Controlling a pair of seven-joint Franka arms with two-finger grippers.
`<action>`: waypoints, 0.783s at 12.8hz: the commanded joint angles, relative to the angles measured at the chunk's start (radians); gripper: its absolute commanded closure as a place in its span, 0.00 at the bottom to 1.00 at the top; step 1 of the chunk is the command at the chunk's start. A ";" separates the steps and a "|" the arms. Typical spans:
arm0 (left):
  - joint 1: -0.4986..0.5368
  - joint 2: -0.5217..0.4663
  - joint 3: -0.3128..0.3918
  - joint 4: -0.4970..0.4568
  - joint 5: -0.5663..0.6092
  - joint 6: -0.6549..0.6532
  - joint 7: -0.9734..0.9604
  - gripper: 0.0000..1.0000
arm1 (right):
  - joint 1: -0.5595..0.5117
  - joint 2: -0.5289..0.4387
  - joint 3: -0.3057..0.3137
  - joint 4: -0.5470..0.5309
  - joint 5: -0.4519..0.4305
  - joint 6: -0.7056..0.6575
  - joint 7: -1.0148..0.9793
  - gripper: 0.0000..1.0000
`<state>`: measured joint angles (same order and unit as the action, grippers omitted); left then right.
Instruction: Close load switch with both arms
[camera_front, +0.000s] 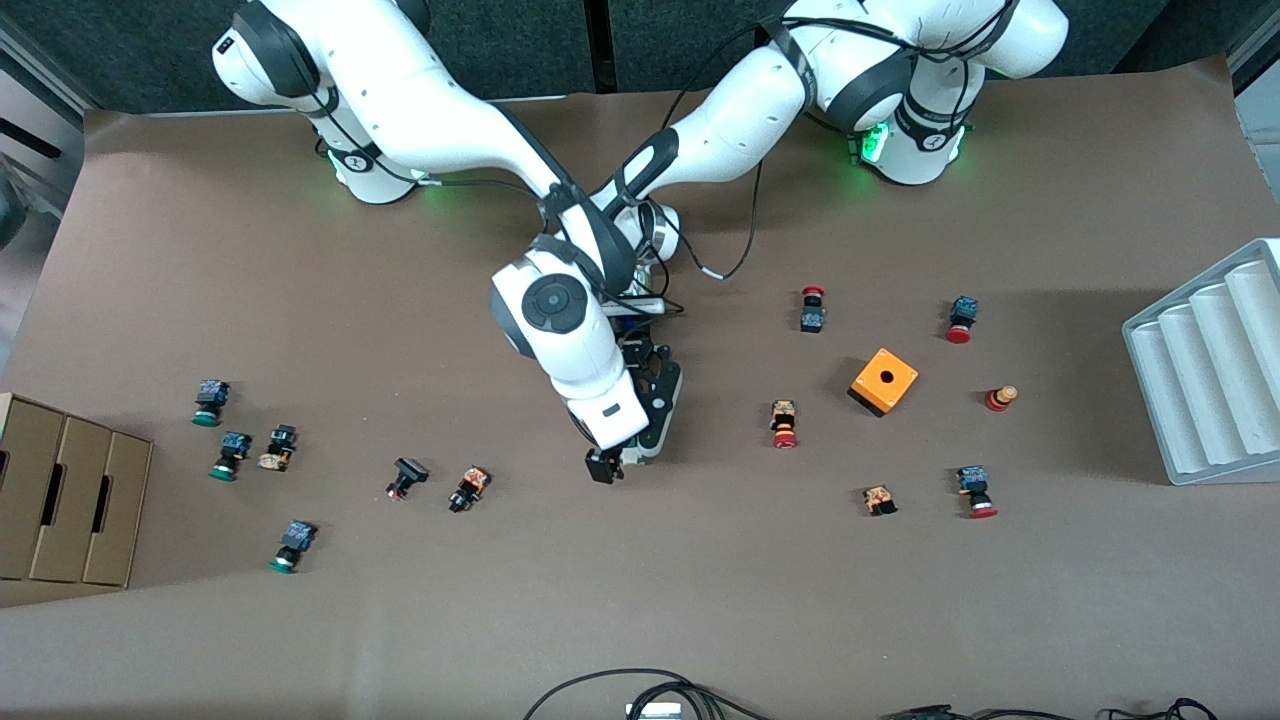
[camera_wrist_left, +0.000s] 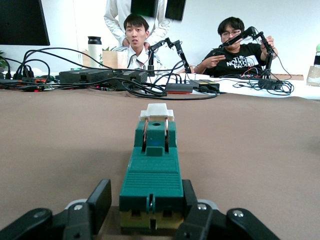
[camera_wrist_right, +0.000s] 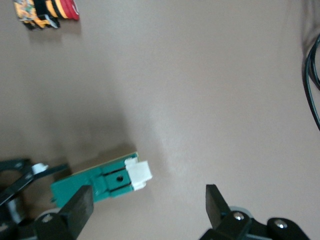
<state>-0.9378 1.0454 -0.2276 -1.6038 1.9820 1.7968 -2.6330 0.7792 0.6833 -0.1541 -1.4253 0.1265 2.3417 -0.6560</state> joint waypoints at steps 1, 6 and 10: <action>-0.016 0.031 0.008 -0.004 0.011 -0.011 -0.016 0.36 | -0.023 -0.063 0.007 -0.012 -0.007 -0.079 -0.001 0.00; -0.013 0.031 0.010 -0.001 0.012 -0.011 -0.015 0.36 | -0.078 -0.145 0.008 -0.012 0.008 -0.180 0.056 0.00; -0.013 0.031 0.010 -0.002 0.012 -0.010 -0.015 0.36 | -0.103 -0.231 -0.007 -0.006 0.024 -0.295 0.182 0.00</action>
<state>-0.9379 1.0454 -0.2274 -1.6038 1.9822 1.7966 -2.6330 0.6808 0.5056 -0.1567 -1.4234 0.1352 2.1059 -0.5224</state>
